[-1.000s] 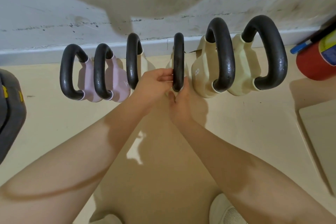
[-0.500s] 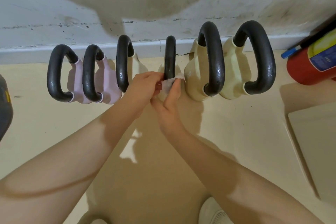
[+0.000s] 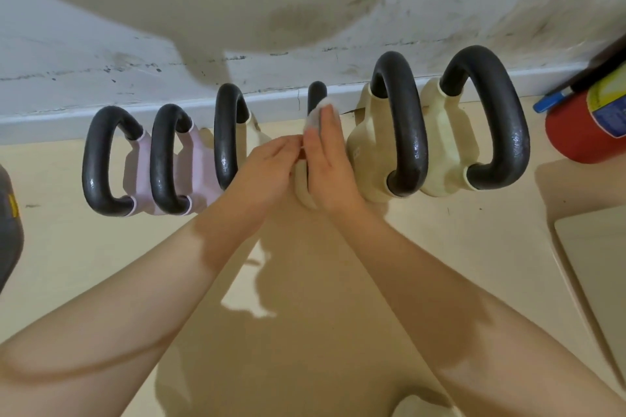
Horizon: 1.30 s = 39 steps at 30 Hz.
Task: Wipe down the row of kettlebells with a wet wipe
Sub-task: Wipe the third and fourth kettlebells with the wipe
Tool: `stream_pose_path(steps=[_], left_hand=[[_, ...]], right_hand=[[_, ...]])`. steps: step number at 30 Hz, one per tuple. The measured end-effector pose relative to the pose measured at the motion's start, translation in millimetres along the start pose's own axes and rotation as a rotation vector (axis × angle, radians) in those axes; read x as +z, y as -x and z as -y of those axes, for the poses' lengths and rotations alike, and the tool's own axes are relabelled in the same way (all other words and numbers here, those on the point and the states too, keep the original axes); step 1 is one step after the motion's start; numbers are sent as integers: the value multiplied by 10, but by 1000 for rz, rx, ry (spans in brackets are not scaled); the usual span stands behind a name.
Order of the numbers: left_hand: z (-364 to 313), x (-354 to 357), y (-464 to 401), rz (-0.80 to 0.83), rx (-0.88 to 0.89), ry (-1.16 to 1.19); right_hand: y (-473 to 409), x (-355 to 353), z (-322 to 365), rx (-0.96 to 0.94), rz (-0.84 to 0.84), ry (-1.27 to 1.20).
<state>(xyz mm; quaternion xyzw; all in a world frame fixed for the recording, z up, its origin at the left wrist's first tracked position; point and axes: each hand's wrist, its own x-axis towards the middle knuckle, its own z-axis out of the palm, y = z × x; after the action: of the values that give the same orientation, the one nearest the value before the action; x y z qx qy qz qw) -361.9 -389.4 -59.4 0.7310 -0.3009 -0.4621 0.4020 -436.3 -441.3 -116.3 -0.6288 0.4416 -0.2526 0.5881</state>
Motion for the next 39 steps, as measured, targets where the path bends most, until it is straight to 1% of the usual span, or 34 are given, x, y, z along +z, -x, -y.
stream_pose_path(steps=[3, 5, 6, 8, 11, 12, 13, 15, 16, 19, 23, 24, 25, 26, 27, 28, 30, 32, 34, 36, 37, 39], left_hand=[[-98, 39, -120, -56, 30, -25], [-134, 57, -166, -29, 18, -15], [-138, 63, -184, 3, 5, -25], [-124, 79, -200, 60, -36, -27], [-82, 80, -216, 55, -76, -46], [-54, 78, -218, 52, -88, -56], [-31, 78, -209, 50, -98, -57], [22, 79, -193, 33, -123, -30], [41, 82, -188, 23, -133, -5], [59, 118, -193, -7, -148, 64], [56, 159, -210, -52, -172, 115], [67, 149, -211, -69, -177, 132], [81, 135, -206, -82, -183, 152], [102, 120, -202, -88, -185, 165], [139, 103, -202, -86, -183, 153], [174, 84, -195, -79, -176, 111], [219, 46, -150, -73, -168, 65], [242, -1, -109, -87, -175, 136], [211, -52, -48, -126, -170, 251], [131, -75, 9, -174, -186, 385], [98, -84, 25, -185, -209, 419], [75, -100, 35, -183, -238, 422]], right_hand=[[-313, -112, 242, 277, 51, -140], [-436, -206, 328, 433, 67, -251], [-477, -246, 351, 479, 73, -306], [-563, -280, 308, 518, 86, -311], [-636, -279, 329, 556, 81, -313], [-667, -268, 359, 519, 78, -326], [-705, -256, 385, 433, 98, -272], [-753, -240, 444, 229, 157, -90], [-789, -250, 453, 174, 168, 4], [-941, -310, 465, 96, 219, 298], [-994, -334, 545, 76, 336, 529], [-950, -325, 566, 20, 366, 665], [-883, -306, 570, -87, 379, 862], [-797, -285, 538, -236, 395, 1059], [-711, -274, 497, -391, 423, 1198], [-632, -289, 498, -465, 458, 1270], [-571, -364, 531, -502, 508, 1336], [-565, -412, 569, -522, 546, 1449], [-461, -389, 540, -611, 556, 1486], [-217, -353, 363, -824, 507, 1485], [-96, -349, 223, -925, 450, 1523], [112, -375, -19, -994, 361, 1668]])
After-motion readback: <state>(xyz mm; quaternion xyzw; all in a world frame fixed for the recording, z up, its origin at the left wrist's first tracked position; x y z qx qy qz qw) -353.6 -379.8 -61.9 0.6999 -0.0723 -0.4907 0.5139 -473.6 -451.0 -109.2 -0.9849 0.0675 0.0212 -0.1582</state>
